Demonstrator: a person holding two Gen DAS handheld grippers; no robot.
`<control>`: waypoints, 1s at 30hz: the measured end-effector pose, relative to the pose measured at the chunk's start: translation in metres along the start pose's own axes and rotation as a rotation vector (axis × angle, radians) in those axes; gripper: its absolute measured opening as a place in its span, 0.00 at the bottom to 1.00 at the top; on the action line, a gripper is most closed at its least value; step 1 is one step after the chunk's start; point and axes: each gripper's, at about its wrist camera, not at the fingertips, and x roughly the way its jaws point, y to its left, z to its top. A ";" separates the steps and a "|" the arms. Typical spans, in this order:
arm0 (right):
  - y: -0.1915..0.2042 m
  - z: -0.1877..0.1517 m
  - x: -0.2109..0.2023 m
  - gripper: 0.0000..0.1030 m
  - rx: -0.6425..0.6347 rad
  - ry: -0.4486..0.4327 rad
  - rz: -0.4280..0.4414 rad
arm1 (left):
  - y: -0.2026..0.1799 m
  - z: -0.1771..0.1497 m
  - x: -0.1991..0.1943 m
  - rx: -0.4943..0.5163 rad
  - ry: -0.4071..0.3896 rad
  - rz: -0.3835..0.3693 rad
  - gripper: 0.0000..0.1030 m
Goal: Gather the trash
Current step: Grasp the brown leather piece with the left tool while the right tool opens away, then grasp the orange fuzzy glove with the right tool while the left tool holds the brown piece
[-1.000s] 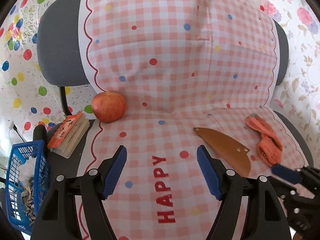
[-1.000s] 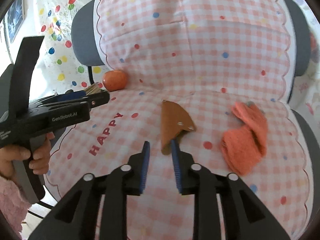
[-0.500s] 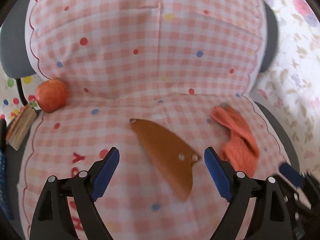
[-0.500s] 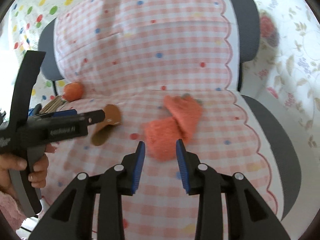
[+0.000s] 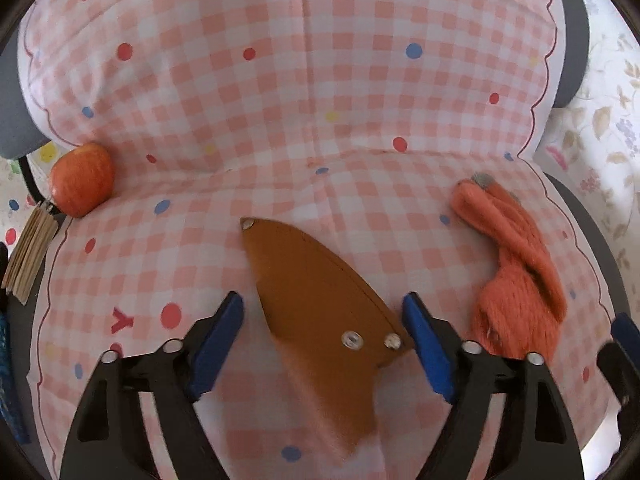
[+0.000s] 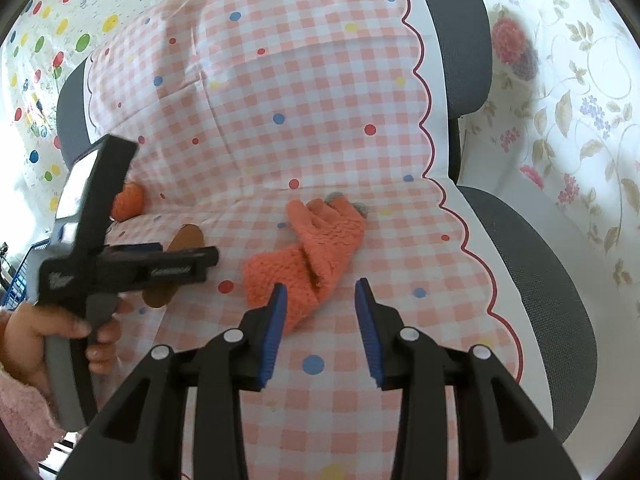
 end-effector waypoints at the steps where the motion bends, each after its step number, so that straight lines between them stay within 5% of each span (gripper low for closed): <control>1: 0.000 0.000 0.000 0.34 0.003 0.000 0.002 | 0.000 -0.003 -0.002 0.005 0.000 0.003 0.70; 11: 0.002 -0.007 -0.003 0.34 -0.002 0.007 0.008 | 0.000 -0.021 -0.024 0.051 -0.054 -0.086 0.57; 15: 0.005 -0.006 0.002 0.51 -0.011 0.017 0.011 | 0.009 -0.032 -0.047 0.060 -0.120 -0.133 0.56; 21: 0.004 0.016 0.035 0.52 0.006 0.047 0.022 | 0.028 -0.031 -0.072 0.028 -0.176 -0.173 0.55; 24: -0.004 0.025 0.058 0.42 0.040 0.082 0.001 | 0.033 -0.029 -0.076 0.025 -0.184 -0.177 0.55; 29: -0.014 0.021 0.074 0.41 0.112 0.134 0.026 | 0.039 -0.031 -0.078 0.025 -0.193 -0.190 0.55; 30: -0.014 0.018 0.075 0.30 0.118 0.138 0.031 | 0.040 -0.031 -0.079 0.025 -0.194 -0.193 0.55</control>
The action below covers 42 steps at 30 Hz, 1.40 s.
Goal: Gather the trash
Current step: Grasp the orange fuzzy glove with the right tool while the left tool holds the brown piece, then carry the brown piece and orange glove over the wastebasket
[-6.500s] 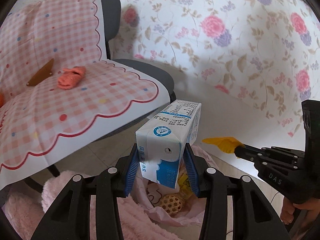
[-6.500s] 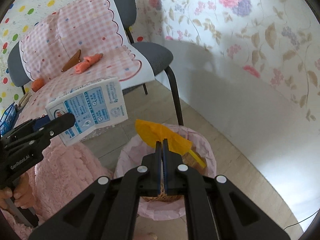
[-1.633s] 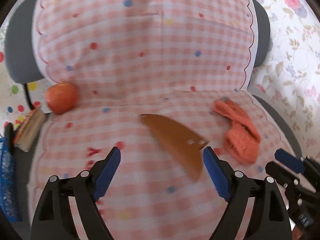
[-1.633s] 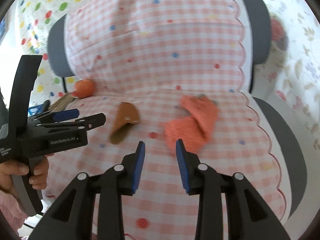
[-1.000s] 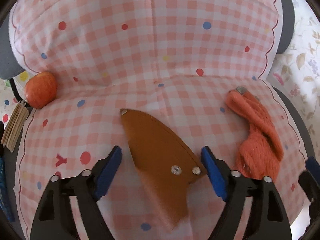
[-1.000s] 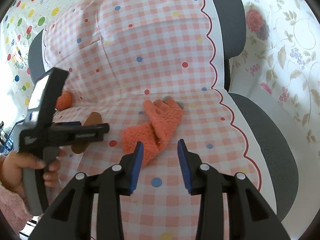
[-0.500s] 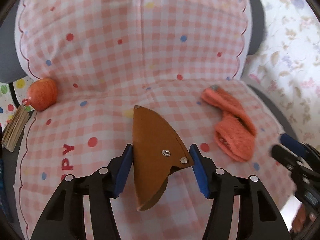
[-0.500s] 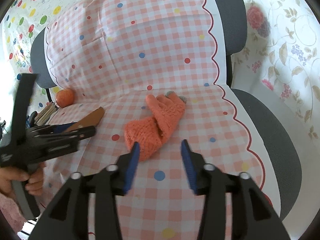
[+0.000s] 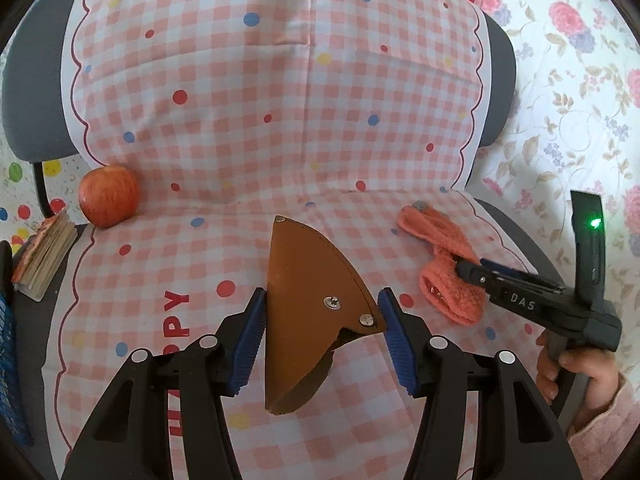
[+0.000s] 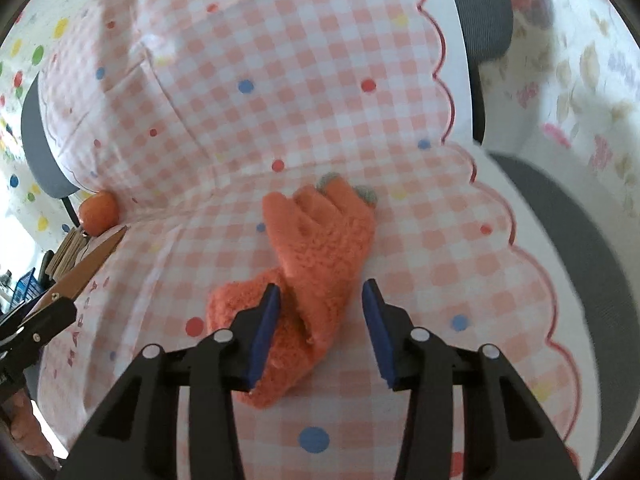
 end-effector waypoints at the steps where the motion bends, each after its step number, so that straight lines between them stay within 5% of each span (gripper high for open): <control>1: 0.001 -0.002 -0.002 0.21 0.001 -0.003 0.012 | 0.000 -0.001 -0.002 0.003 -0.002 -0.004 0.55; 3: 0.005 -0.006 -0.013 0.10 -0.016 -0.033 -0.001 | 0.000 -0.003 -0.007 0.011 -0.011 -0.011 0.55; 14: 0.039 -0.031 -0.142 0.07 -0.105 -0.210 -0.049 | -0.032 -0.025 -0.077 0.065 -0.121 -0.086 0.54; 23: 0.025 -0.108 -0.211 0.07 -0.059 -0.260 -0.084 | -0.082 -0.084 -0.117 0.137 -0.129 -0.180 0.54; 42: -0.040 -0.256 -0.280 0.08 0.168 -0.238 -0.311 | -0.194 -0.191 -0.119 0.374 -0.036 -0.433 0.54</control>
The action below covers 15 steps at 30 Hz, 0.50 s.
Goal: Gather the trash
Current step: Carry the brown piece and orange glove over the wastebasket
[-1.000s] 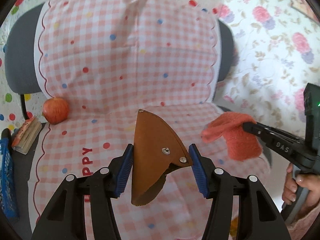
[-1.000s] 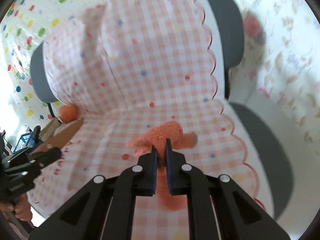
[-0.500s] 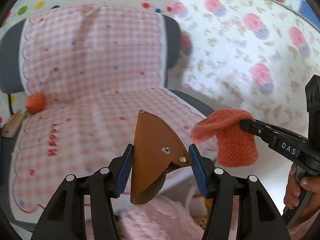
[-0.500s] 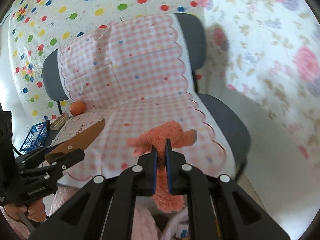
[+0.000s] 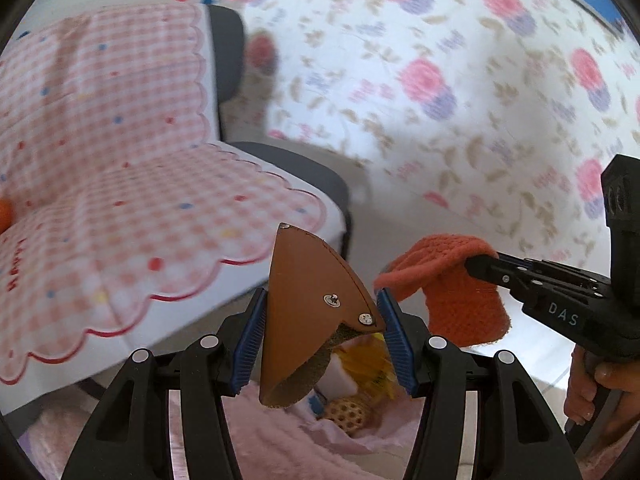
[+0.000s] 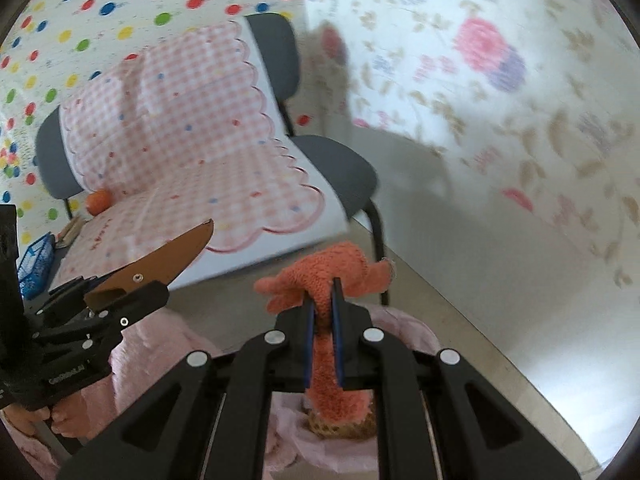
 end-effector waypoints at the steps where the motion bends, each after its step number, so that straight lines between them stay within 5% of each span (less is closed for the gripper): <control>1: -0.004 -0.004 -0.001 0.08 0.007 0.005 -0.009 | -0.006 -0.001 0.005 0.009 0.010 -0.015 0.54; 15: -0.046 -0.025 0.030 0.10 0.079 0.094 -0.020 | -0.027 0.007 0.054 0.029 0.081 -0.060 0.56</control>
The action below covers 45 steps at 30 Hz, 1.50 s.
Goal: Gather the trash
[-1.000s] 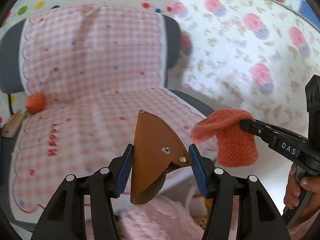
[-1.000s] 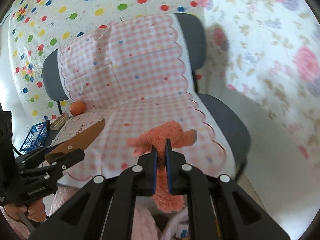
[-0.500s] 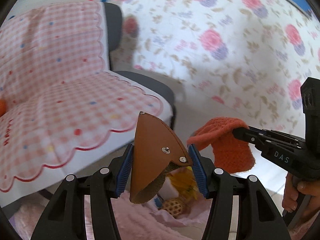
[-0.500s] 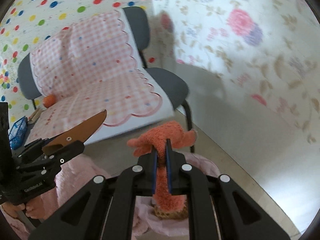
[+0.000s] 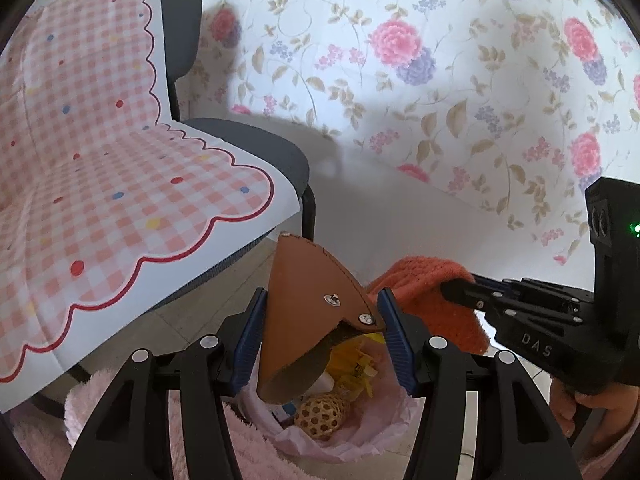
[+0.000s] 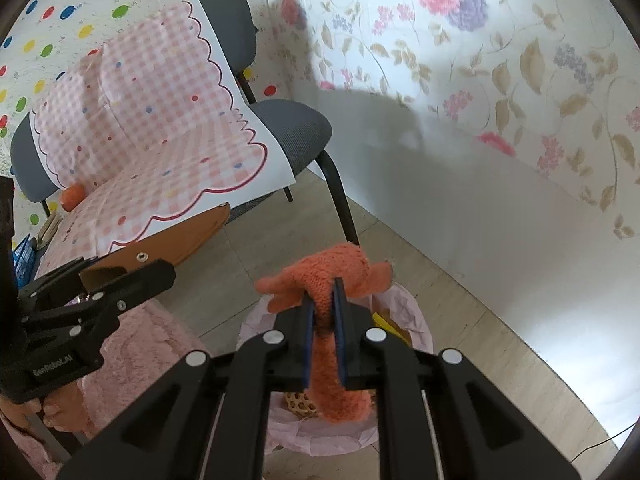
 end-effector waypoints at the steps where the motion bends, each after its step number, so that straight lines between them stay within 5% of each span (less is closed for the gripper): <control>1: -0.002 0.001 0.003 0.10 0.003 0.005 0.003 | 0.000 0.002 0.002 0.000 0.000 0.000 0.56; 3: -0.006 0.003 0.007 0.19 0.012 0.009 0.007 | 0.000 0.005 0.006 -0.004 0.001 0.001 0.71; 5: -0.009 0.004 0.012 0.35 0.021 0.014 0.004 | 0.001 0.008 0.004 -0.009 -0.015 0.012 0.74; 19: -0.001 0.012 -0.018 0.40 -0.003 -0.033 0.000 | 0.020 0.007 -0.032 -0.058 -0.029 0.111 0.74; 22: 0.012 0.015 -0.033 0.52 -0.029 -0.054 0.009 | 0.025 0.006 -0.054 -0.067 -0.034 0.138 0.85; 30: 0.068 0.033 -0.072 0.94 -0.139 -0.134 0.091 | 0.043 0.008 -0.121 -0.101 -0.030 0.260 0.90; 37: 0.126 0.049 -0.079 0.95 -0.250 -0.131 0.206 | 0.074 0.000 -0.166 -0.181 -0.006 0.411 0.92; 45: 0.180 0.054 -0.077 0.95 -0.370 -0.119 0.224 | 0.103 -0.012 -0.213 -0.271 -0.035 0.584 0.93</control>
